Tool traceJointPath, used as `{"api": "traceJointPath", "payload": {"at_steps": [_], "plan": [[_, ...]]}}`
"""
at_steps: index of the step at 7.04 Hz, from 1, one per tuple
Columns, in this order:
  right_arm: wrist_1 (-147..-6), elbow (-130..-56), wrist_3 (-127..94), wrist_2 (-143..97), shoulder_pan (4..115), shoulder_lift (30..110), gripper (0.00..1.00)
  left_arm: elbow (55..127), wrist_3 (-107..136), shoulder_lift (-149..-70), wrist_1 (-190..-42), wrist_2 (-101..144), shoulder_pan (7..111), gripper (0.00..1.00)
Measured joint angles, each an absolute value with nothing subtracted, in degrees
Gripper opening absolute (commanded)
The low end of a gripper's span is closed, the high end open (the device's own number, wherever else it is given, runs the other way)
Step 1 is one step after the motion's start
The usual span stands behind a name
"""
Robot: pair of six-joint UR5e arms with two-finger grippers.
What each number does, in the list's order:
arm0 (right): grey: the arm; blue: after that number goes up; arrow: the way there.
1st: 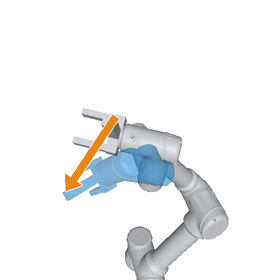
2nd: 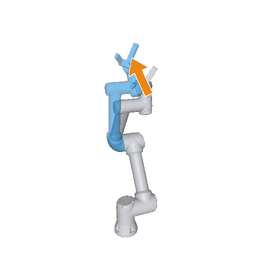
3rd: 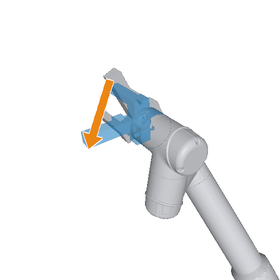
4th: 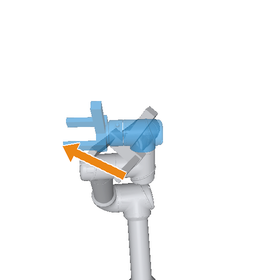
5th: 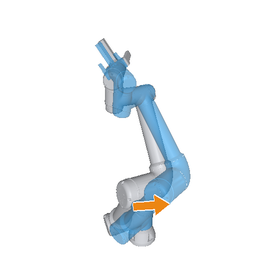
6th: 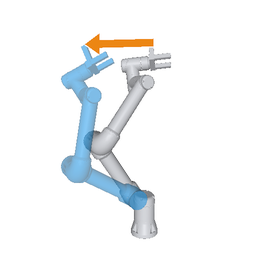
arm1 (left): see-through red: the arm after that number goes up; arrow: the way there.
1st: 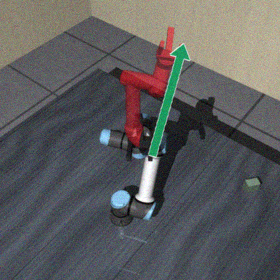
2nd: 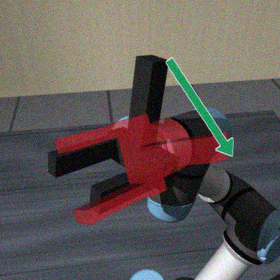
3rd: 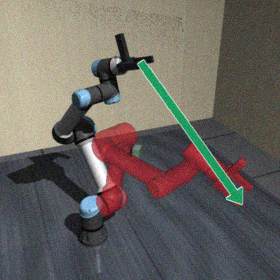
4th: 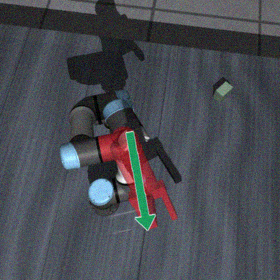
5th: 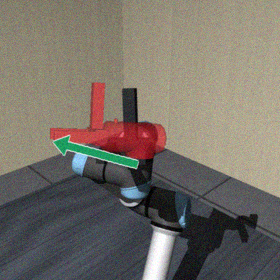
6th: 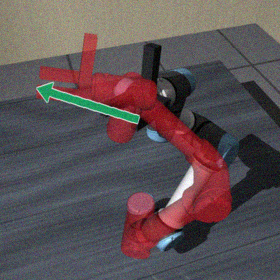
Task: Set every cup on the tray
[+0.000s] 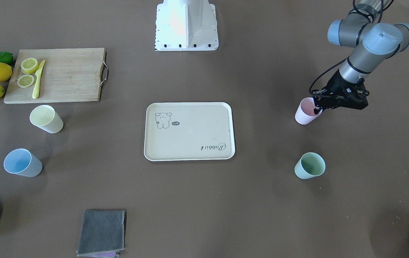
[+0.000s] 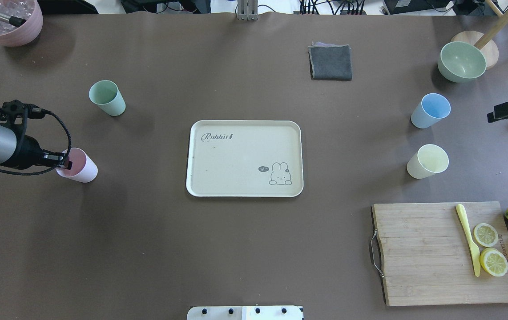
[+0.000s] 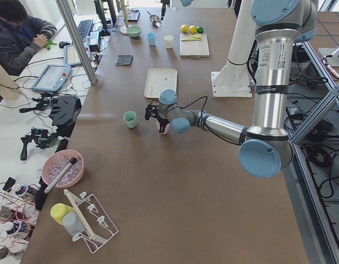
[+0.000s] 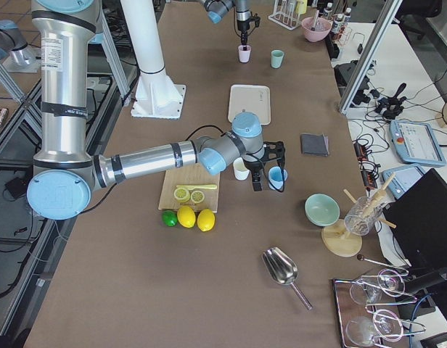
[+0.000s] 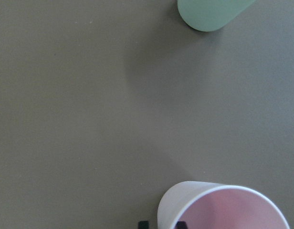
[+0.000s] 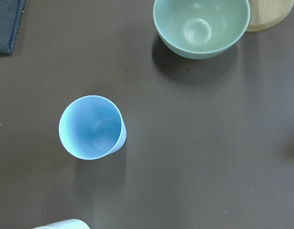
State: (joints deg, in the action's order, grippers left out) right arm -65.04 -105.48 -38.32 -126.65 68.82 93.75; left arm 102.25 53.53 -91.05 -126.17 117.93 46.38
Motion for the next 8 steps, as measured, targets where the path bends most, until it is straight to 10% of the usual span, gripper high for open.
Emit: {"api": "traceJointPath", "payload": {"at_steps": [8], "plan": [[-65.8,-99.2,-38.3,-126.6,68.8,87.8,1.0,101.5,74.9,-118.1,-104.2,108.8,33.4,0.0]]}}
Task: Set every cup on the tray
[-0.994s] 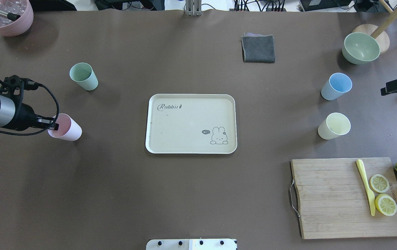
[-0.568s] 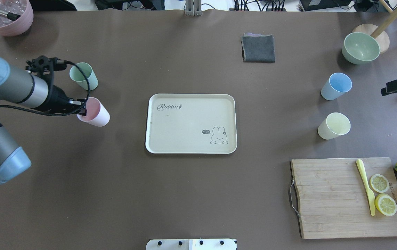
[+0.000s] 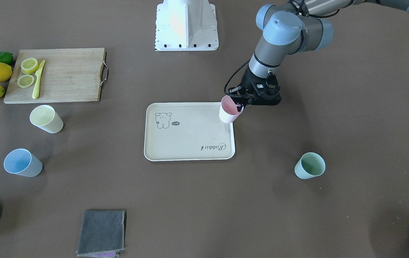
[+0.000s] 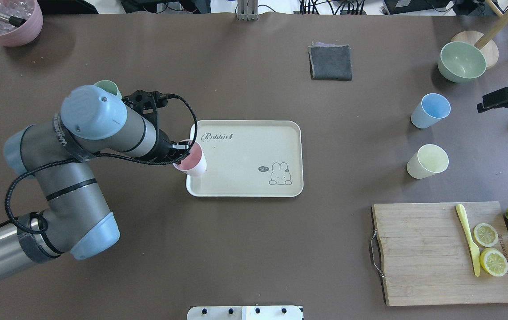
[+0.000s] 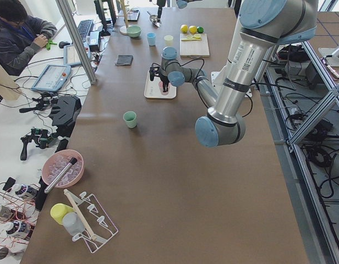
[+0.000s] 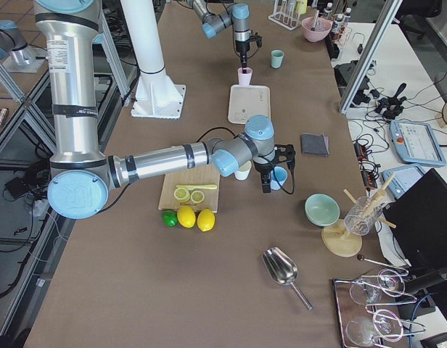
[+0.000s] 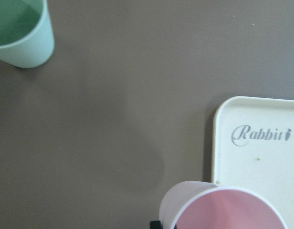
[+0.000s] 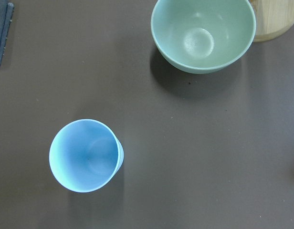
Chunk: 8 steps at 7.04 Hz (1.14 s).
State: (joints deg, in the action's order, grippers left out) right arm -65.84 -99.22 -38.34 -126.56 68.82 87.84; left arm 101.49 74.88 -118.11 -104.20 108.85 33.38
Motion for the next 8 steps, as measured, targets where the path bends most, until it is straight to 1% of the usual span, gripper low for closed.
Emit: {"api": "traceJointPath", "payload": {"at_steps": [2,5,7,8], "plan": [[-66.0,-97.7,-38.4,-126.6,68.8,86.0,1.0,99.9,77.7,-120.5,-104.2,105.8,30.3,0.98],[-66.1,-93.8,-38.7,-126.6,68.8,82.2,0.99,101.2,77.9,-120.8,-104.0,103.4,30.3,0.98],[-66.0,-90.0,-38.9,-126.5,68.6,78.8,0.95,106.2,71.2,-118.8,-99.1,109.6,38.1,0.98],[-65.9,-87.9,-39.0,-125.9,67.7,77.1,0.94,108.9,66.1,-116.2,-96.9,113.2,42.5,0.98]]}}
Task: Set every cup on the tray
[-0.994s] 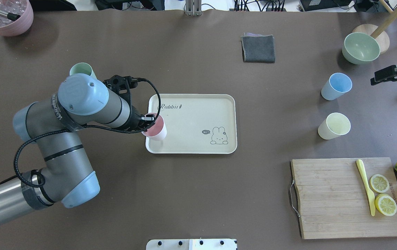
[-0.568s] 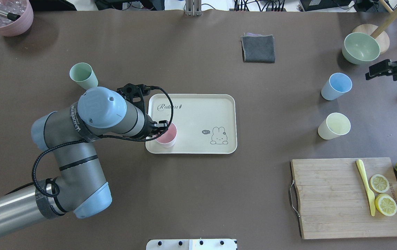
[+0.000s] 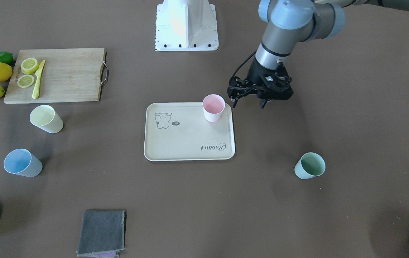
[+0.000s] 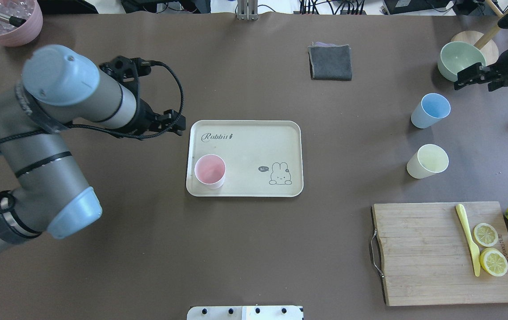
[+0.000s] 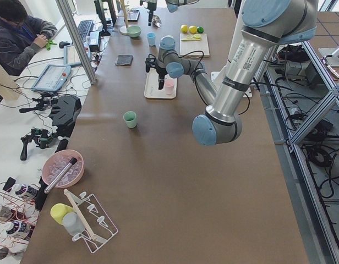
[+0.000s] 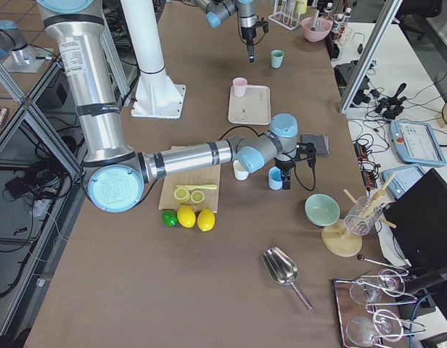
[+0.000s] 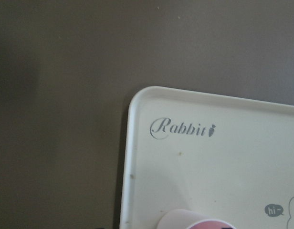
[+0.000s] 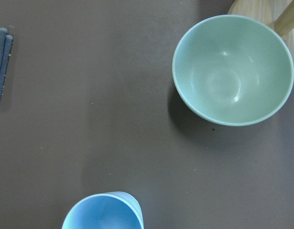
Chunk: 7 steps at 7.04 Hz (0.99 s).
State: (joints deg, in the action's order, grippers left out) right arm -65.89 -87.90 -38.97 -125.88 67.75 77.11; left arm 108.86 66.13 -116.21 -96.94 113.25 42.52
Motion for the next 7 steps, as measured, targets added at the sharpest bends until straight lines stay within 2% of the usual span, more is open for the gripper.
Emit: {"api": "traceJointPath", "payload": {"at_steps": [1,2,3,4,7], "plan": [[-65.8,-86.9,-39.1,-124.3,66.0,76.5,0.91,110.7,61.7,-113.2,-96.1,115.6,45.7,0.98],[-65.8,-86.6,-39.1,-122.4,64.1,76.6,0.81,111.7,58.2,-110.8,-95.9,117.0,48.1,0.98],[-65.7,-86.3,-39.2,-121.2,62.7,77.0,0.31,112.1,55.8,-109.3,-95.8,117.7,49.7,0.98],[-65.5,-86.2,-40.0,-120.3,61.7,77.4,0.0,112.2,54.7,-108.6,-95.8,117.9,50.4,0.98],[-65.2,-86.9,-46.2,-119.0,59.1,77.2,0.0,112.2,54.1,-108.2,-95.9,118.0,50.7,0.98]]}}
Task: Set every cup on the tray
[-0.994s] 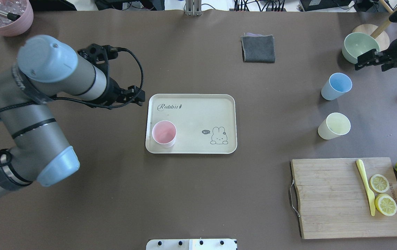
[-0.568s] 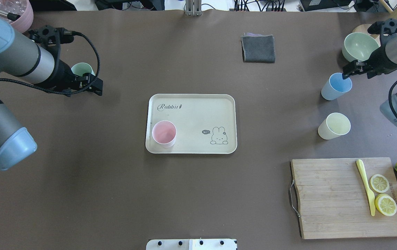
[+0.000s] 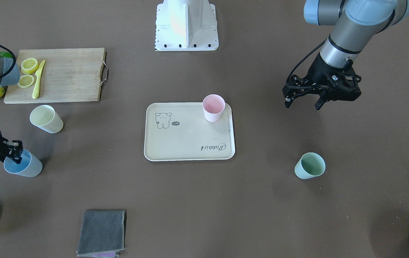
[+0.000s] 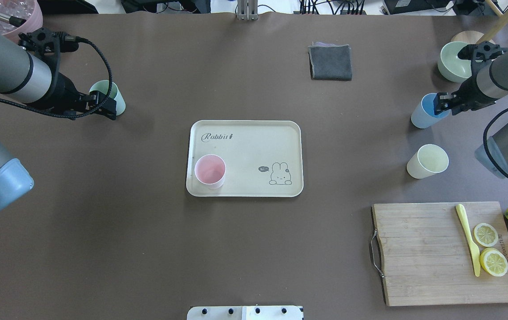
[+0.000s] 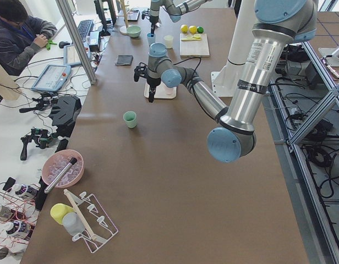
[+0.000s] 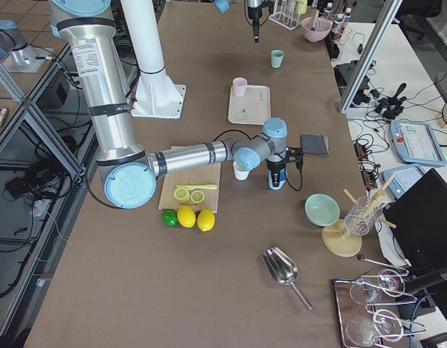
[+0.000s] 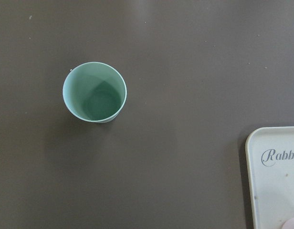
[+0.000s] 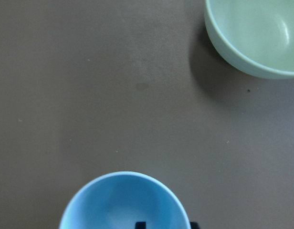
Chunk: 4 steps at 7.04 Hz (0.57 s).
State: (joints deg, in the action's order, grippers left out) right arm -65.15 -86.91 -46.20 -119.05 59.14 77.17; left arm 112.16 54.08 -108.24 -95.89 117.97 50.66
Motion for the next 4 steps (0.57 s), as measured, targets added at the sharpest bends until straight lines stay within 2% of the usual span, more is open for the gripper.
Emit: {"api": "traceJointPath", "payload": {"at_steps": [4], "plan": [[-66.0,-89.1,-64.9,-117.8,53.5,68.3,0.0,110.7,47.3,-106.9,-95.7,122.8,55.7,0.98]]}}
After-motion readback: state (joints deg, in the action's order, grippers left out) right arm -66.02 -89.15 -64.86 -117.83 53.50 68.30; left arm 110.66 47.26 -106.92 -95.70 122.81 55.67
